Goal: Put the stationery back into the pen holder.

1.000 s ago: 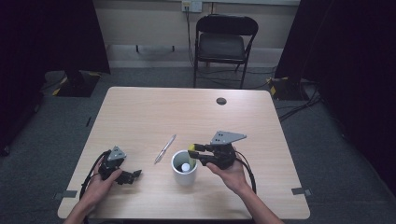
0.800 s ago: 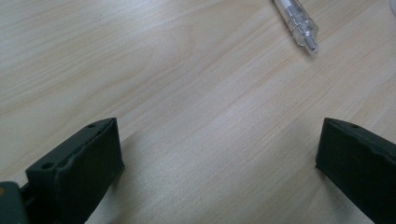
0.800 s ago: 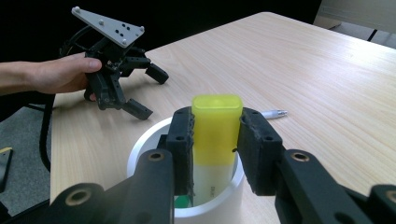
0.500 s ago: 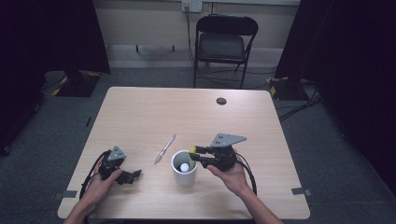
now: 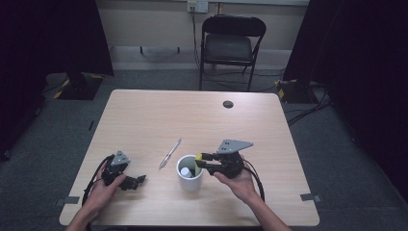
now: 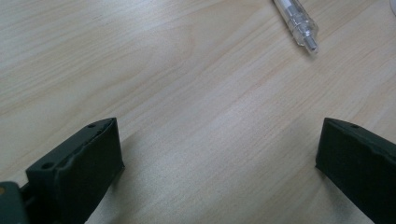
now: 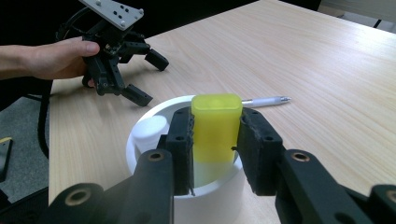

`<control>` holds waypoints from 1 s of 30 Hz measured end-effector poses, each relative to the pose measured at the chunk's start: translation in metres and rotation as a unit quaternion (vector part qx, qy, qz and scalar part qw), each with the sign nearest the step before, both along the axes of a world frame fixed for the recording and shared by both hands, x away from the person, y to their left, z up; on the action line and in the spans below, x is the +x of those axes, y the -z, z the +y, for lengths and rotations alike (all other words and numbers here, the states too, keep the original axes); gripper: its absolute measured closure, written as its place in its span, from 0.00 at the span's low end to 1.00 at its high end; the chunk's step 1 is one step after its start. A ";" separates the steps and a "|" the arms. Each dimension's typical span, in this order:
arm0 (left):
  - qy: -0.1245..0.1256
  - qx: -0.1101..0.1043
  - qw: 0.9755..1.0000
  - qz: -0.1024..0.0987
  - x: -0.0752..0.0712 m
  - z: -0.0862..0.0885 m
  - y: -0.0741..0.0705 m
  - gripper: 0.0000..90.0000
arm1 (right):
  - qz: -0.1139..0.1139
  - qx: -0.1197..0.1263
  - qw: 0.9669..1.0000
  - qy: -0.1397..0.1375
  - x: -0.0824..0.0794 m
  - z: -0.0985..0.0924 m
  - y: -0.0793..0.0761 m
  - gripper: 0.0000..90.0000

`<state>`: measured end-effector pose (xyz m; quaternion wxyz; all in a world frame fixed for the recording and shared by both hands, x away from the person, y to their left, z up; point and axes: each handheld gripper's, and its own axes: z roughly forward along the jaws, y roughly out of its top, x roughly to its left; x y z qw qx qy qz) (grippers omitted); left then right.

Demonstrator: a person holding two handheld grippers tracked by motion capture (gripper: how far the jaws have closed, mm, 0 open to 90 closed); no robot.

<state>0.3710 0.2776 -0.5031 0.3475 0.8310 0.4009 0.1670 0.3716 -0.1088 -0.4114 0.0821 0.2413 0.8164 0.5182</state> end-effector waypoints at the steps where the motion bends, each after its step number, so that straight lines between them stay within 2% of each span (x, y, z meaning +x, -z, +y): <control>1: 0.000 0.000 1.000 0.000 0.000 0.000 0.000 0.00 | 0.001 -0.001 1.000 0.000 0.000 0.000 0.000 0.75; 10: 0.000 0.000 1.000 0.000 0.000 0.000 0.000 0.00 | 0.005 -0.008 1.000 0.002 -0.001 0.000 0.005 0.74; 22: 0.000 0.000 1.000 0.000 0.000 0.000 0.000 0.00 | 0.006 0.012 1.000 0.017 0.000 -0.008 -0.002 0.58; 30: 0.000 0.000 1.000 0.000 0.000 0.000 0.000 0.00 | 0.010 0.022 0.999 0.040 0.008 -0.019 -0.004 0.57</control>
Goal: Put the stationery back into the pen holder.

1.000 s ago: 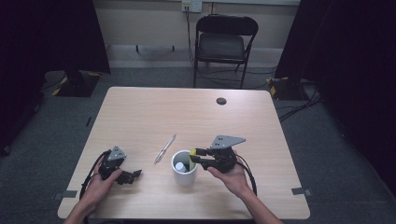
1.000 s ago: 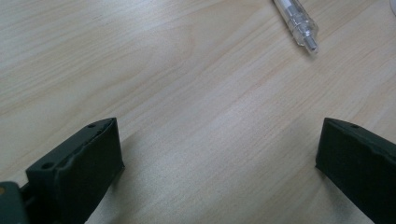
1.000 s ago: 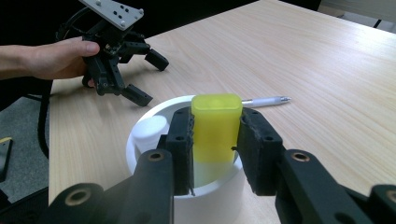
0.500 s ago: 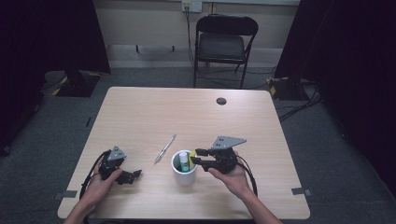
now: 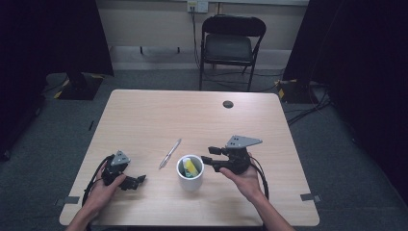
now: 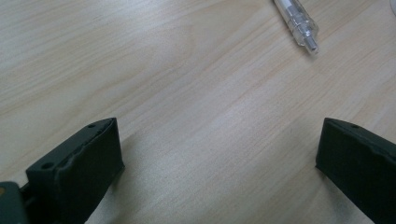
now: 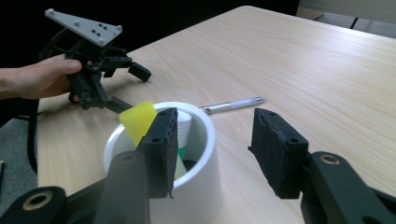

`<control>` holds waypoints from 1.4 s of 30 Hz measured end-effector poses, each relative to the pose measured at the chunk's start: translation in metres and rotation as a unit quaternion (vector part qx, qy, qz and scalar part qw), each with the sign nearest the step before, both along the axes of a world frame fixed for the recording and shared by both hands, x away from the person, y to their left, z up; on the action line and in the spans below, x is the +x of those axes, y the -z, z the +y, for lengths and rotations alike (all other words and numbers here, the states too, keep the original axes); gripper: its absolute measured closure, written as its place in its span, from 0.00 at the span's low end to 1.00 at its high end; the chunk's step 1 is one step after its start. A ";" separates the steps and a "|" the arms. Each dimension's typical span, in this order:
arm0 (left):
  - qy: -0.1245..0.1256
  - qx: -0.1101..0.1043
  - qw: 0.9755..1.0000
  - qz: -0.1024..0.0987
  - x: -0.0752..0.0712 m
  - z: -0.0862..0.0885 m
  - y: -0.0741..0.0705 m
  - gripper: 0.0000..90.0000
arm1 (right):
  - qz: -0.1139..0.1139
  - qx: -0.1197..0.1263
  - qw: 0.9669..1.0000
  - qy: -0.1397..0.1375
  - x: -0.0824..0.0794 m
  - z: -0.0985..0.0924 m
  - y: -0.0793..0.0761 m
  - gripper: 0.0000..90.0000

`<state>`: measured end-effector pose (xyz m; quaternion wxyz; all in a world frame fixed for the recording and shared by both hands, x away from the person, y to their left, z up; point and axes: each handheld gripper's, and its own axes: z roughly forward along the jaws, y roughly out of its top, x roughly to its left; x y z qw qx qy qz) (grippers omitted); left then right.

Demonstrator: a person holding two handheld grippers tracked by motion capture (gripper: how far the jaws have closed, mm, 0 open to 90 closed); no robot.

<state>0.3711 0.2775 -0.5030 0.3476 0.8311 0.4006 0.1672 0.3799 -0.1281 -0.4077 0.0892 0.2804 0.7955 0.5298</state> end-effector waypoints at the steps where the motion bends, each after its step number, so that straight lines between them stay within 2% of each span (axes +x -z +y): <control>1: 0.000 0.000 1.000 0.000 0.000 0.000 0.000 0.00 | 0.002 0.000 1.000 0.006 0.001 -0.002 0.000 0.57; 7: -0.003 0.002 1.000 -0.001 -0.002 0.002 0.000 0.01 | 0.001 -0.010 0.999 0.033 0.004 -0.014 0.003 0.54; 11: -0.009 0.003 1.000 -0.001 -0.004 0.005 -0.002 0.05 | 0.005 -0.021 0.998 0.056 0.005 -0.025 0.007 0.50; 15: -0.024 -0.001 1.000 -0.005 -0.005 0.007 -0.004 0.14 | 0.013 -0.031 0.996 0.085 0.007 -0.040 0.014 0.45; 18: -0.024 -0.001 1.000 -0.005 -0.004 0.008 -0.004 0.16 | 0.023 -0.040 0.993 0.107 0.009 -0.054 0.022 0.42; 20: -0.027 -0.001 1.000 -0.005 -0.003 0.007 -0.004 0.17 | 0.031 -0.048 0.991 0.122 0.011 -0.063 0.029 0.40; 21: -0.026 0.001 1.000 -0.005 -0.003 0.006 -0.005 0.18 | 0.041 -0.056 0.988 0.136 0.013 -0.073 0.035 0.39; 23: -0.021 0.010 1.000 -0.007 -0.003 0.005 -0.006 0.18 | 0.042 -0.058 0.987 0.143 0.013 -0.078 0.037 0.38; 26: -0.017 0.015 1.000 -0.010 -0.004 0.003 -0.008 0.18 | 0.048 -0.069 0.982 0.169 0.013 -0.092 0.044 0.35; 29: -0.014 0.011 1.000 -0.012 -0.006 0.000 -0.010 0.18 | 0.053 -0.082 0.978 0.187 0.011 -0.104 0.050 0.32; 32: -0.006 0.008 1.000 -0.012 -0.008 -0.002 -0.012 0.18 | 0.059 -0.097 0.973 0.199 0.007 -0.114 0.057 0.30; 33: -0.006 0.002 1.000 -0.012 -0.008 -0.003 -0.012 0.18 | 0.065 -0.116 0.970 0.206 0.005 -0.118 0.064 0.28; 34: -0.004 0.000 1.000 -0.011 -0.008 -0.005 -0.013 0.18 | 0.065 -0.116 0.970 0.206 0.005 -0.118 0.064 0.28; 36: 0.000 0.002 1.000 -0.013 -0.008 -0.006 -0.015 0.18 | 0.075 -0.137 0.965 0.212 0.002 -0.126 0.072 0.25; 37: 0.004 0.003 1.000 -0.014 -0.008 -0.006 -0.015 0.18 | 0.075 -0.137 0.965 0.212 0.002 -0.126 0.072 0.25; 38: 0.002 -0.004 1.000 -0.013 -0.009 -0.007 -0.015 0.19 | 0.076 -0.142 0.963 0.217 0.001 -0.128 0.074 0.25; 42: 0.004 -0.005 1.000 -0.017 -0.008 -0.009 -0.019 0.19 | 0.077 -0.160 0.957 0.229 0.001 -0.132 0.080 0.23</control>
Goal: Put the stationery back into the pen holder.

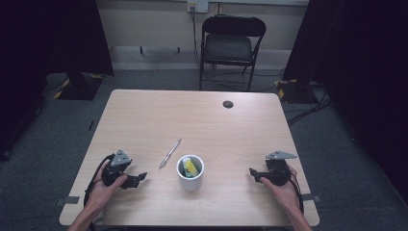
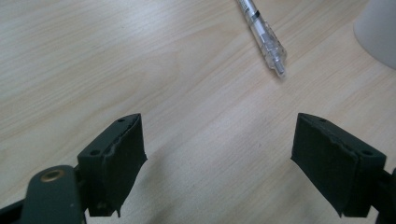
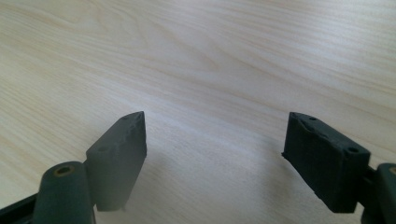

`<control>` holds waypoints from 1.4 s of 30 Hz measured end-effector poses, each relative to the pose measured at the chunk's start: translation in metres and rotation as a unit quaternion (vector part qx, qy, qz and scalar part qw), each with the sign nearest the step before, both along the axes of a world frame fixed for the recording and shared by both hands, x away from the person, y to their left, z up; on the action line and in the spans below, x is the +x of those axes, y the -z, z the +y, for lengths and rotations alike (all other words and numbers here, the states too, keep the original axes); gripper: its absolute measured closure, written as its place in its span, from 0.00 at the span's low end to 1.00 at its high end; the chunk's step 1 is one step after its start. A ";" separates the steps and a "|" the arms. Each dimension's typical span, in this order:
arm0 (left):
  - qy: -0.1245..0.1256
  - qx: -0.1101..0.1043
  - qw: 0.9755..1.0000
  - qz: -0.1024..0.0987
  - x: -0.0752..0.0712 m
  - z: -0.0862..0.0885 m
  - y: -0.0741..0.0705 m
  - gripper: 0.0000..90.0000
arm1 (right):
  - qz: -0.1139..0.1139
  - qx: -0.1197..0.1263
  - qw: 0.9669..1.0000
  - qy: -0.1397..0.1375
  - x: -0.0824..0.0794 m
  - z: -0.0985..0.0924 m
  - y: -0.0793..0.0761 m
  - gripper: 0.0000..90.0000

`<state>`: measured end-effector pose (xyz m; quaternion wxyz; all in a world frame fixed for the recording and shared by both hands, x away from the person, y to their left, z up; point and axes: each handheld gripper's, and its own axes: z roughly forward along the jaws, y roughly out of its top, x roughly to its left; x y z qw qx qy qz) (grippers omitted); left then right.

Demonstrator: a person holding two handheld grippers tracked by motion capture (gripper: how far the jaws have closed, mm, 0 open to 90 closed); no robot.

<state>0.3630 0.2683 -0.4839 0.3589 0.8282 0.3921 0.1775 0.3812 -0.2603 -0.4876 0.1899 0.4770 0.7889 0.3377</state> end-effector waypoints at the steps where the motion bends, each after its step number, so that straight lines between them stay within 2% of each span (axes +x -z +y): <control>1: 0.000 -0.002 1.000 0.001 0.000 -0.001 -0.001 0.19 | -0.001 -0.004 1.000 0.002 0.001 0.000 0.001 0.23; 4: 0.006 -0.012 1.000 0.000 -0.001 -0.002 -0.004 0.19 | 0.003 -0.023 1.000 0.009 0.002 0.000 0.004 0.22; 5: 0.009 -0.009 1.000 0.000 0.000 -0.002 -0.005 0.19 | 0.004 -0.026 1.000 0.011 0.002 0.000 0.005 0.21; 8: 0.016 -0.031 0.999 -0.002 0.000 -0.004 -0.008 0.19 | -0.001 -0.020 1.000 0.016 0.002 0.000 0.007 0.20; 10: 0.021 -0.025 0.999 -0.001 0.002 -0.005 -0.011 0.19 | -0.008 -0.016 1.000 0.018 0.002 0.000 0.009 0.19; 15: 0.022 -0.029 0.999 -0.009 0.008 -0.014 -0.021 0.25 | -0.023 -0.008 1.000 0.019 0.001 0.000 0.012 0.17; 18: 0.028 -0.039 0.999 -0.001 0.014 -0.019 -0.022 0.33 | -0.022 -0.008 1.000 0.019 0.001 0.000 0.012 0.17; 19: 0.034 -0.031 0.999 0.001 0.017 -0.022 -0.023 0.35 | -0.022 -0.007 1.000 0.019 0.001 0.000 0.012 0.17; 22: 0.044 -0.043 0.998 0.003 0.026 -0.030 -0.024 0.48 | -0.022 -0.008 1.000 0.019 0.001 0.000 0.012 0.17; 23: 0.049 -0.035 0.998 0.002 0.029 -0.034 -0.025 0.48 | -0.022 -0.008 1.000 0.019 0.001 0.000 0.012 0.17; 24: 0.053 -0.037 0.998 0.006 0.032 -0.038 -0.024 0.51 | -0.022 -0.007 1.000 0.019 0.001 0.000 0.012 0.16; 25: 0.058 -0.029 0.998 0.004 0.036 -0.040 -0.023 0.54 | -0.022 -0.008 1.000 0.019 0.001 0.000 0.012 0.17; 26: 0.054 -0.041 0.998 0.009 0.039 -0.044 -0.022 0.56 | -0.022 -0.008 1.000 0.019 0.001 0.000 0.012 0.17; 28: 0.062 -0.040 0.997 0.014 0.046 -0.049 -0.019 0.62 | -0.021 -0.007 1.000 0.019 0.001 0.000 0.012 0.16; 33: 0.055 -0.037 0.997 0.028 0.060 -0.057 -0.013 0.72 | -0.022 -0.007 1.000 0.019 0.001 0.000 0.012 0.17; 34: 0.049 -0.048 0.997 0.028 0.063 -0.060 -0.013 0.73 | -0.022 -0.007 1.000 0.019 0.001 0.000 0.012 0.17; 36: 0.051 -0.045 0.997 0.023 0.068 -0.063 -0.013 0.76 | -0.022 -0.007 1.000 0.018 0.001 0.000 0.012 0.17; 37: 0.045 -0.056 0.997 0.028 0.070 -0.066 -0.012 0.79 | -0.022 -0.007 1.000 0.017 0.001 0.000 0.012 0.17; 38: 0.050 -0.045 0.997 0.031 0.073 -0.068 -0.012 0.79 | -0.022 -0.007 1.000 0.017 0.001 0.000 0.012 0.17; 41: 0.041 -0.058 0.997 0.031 0.079 -0.073 -0.010 0.80 | -0.022 -0.007 1.000 0.017 0.001 0.000 0.012 0.17; 42: 0.046 -0.049 0.997 0.033 0.081 -0.074 -0.010 0.80 | -0.021 -0.007 1.000 0.016 0.001 0.000 0.012 0.17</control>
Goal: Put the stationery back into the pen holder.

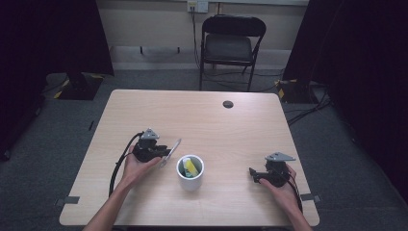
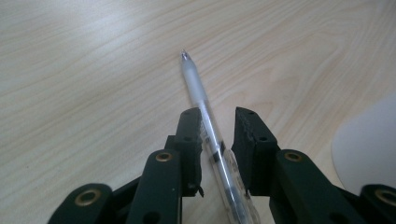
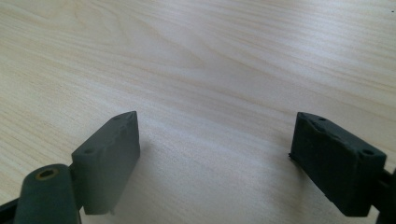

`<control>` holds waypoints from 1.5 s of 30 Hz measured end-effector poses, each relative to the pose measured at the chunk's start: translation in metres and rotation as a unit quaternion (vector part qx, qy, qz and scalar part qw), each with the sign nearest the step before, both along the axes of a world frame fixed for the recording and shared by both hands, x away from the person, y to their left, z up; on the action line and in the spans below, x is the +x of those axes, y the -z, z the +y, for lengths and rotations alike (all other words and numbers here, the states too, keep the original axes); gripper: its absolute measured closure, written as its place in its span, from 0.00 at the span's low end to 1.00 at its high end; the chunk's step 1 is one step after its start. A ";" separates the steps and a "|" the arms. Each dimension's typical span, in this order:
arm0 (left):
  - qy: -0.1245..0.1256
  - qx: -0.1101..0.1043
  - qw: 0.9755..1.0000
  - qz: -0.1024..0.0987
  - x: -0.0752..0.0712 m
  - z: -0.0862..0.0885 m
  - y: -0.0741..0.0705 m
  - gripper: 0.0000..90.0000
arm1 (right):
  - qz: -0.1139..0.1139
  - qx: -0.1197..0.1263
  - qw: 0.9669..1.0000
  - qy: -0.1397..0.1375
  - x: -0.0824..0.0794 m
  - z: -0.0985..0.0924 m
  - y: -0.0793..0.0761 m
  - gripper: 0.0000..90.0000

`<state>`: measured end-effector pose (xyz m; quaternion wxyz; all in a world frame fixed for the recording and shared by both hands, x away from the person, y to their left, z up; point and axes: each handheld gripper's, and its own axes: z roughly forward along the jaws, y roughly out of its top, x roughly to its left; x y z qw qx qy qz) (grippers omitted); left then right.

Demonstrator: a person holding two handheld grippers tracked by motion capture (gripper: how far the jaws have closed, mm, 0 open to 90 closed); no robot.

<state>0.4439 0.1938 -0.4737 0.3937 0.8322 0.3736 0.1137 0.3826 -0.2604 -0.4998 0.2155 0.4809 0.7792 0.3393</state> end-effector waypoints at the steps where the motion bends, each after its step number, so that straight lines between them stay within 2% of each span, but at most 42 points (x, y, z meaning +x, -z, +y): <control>1: 0.001 -0.001 1.000 -0.001 0.001 -0.002 0.001 0.80 | 0.000 0.000 1.000 0.000 0.000 0.000 0.000 0.17; 2: 0.005 0.015 1.000 -0.002 0.002 -0.003 0.002 0.80 | 0.000 0.000 1.000 0.000 0.000 0.000 0.000 0.17; 3: -0.004 0.006 1.000 0.007 0.003 -0.004 0.005 0.81 | 0.000 0.000 1.000 0.000 0.000 0.000 0.000 0.17; 4: 0.003 0.011 1.000 0.008 0.004 -0.003 0.007 0.81 | 0.000 0.000 1.000 0.000 0.000 0.000 0.000 0.17; 5: -0.002 0.013 1.000 0.013 0.005 -0.002 0.009 0.81 | 0.000 0.000 1.000 0.000 0.000 0.000 0.000 0.17; 9: -0.007 0.000 1.000 0.013 0.006 -0.005 0.012 0.84 | 0.000 0.000 1.000 0.000 0.000 0.000 0.000 0.17; 10: 0.001 0.020 1.000 0.009 0.006 -0.006 0.011 0.84 | 0.000 0.000 1.000 0.000 0.000 0.000 0.000 0.17; 11: 0.003 0.024 1.000 0.007 0.006 -0.008 0.012 0.84 | 0.000 0.000 1.000 0.000 0.000 0.000 0.000 0.17; 14: 0.001 0.027 1.000 0.016 0.006 -0.009 0.016 0.85 | 0.000 0.000 1.000 0.000 0.000 0.000 0.000 0.17; 15: -0.001 0.026 1.000 0.016 0.007 -0.008 0.016 0.85 | 0.000 0.000 1.000 0.000 0.000 0.000 0.000 0.17; 17: -0.001 0.038 0.999 0.006 0.005 -0.009 0.015 0.87 | 0.000 0.000 1.000 0.000 0.000 0.000 0.000 0.17; 19: 0.002 0.041 0.999 0.009 0.004 -0.008 0.014 0.88 | 0.000 0.000 1.000 0.000 0.000 0.000 0.000 0.17; 20: 0.006 0.049 0.999 0.009 0.004 -0.007 0.013 0.88 | 0.000 0.000 1.000 0.000 0.000 0.000 0.000 0.17; 21: 0.003 0.045 0.999 0.016 0.003 -0.006 0.013 0.88 | 0.000 0.000 1.000 0.000 0.000 0.000 0.000 0.17; 22: 0.006 0.044 0.999 0.011 0.002 -0.005 0.014 0.88 | 0.000 0.000 1.000 0.000 0.000 0.000 0.000 0.17; 31: 0.016 0.042 0.999 0.021 -0.017 0.011 0.013 0.88 | 0.000 0.000 1.000 0.000 0.000 0.000 0.000 0.17; 33: 0.022 0.044 0.999 0.023 -0.021 0.015 0.013 0.88 | 0.000 0.000 1.000 0.000 0.000 0.000 0.000 0.17; 35: 0.031 0.056 0.998 0.024 -0.024 0.019 0.011 0.88 | 0.000 0.000 1.000 0.000 0.000 0.000 0.000 0.17; 36: 0.032 0.047 0.998 0.026 -0.026 0.020 0.012 0.88 | 0.000 0.000 1.000 0.000 0.000 0.000 0.000 0.17; 39: 0.039 0.043 0.998 0.030 -0.030 0.026 0.012 0.88 | 0.000 0.000 1.000 0.000 0.000 0.000 0.000 0.17; 42: 0.042 0.054 0.997 0.033 -0.035 0.031 0.010 0.88 | 0.000 0.000 1.000 0.001 0.000 0.000 0.000 0.17; 45: 0.041 0.046 0.997 0.037 -0.041 0.038 0.011 0.88 | 0.000 0.001 1.000 0.002 0.000 0.001 0.000 0.17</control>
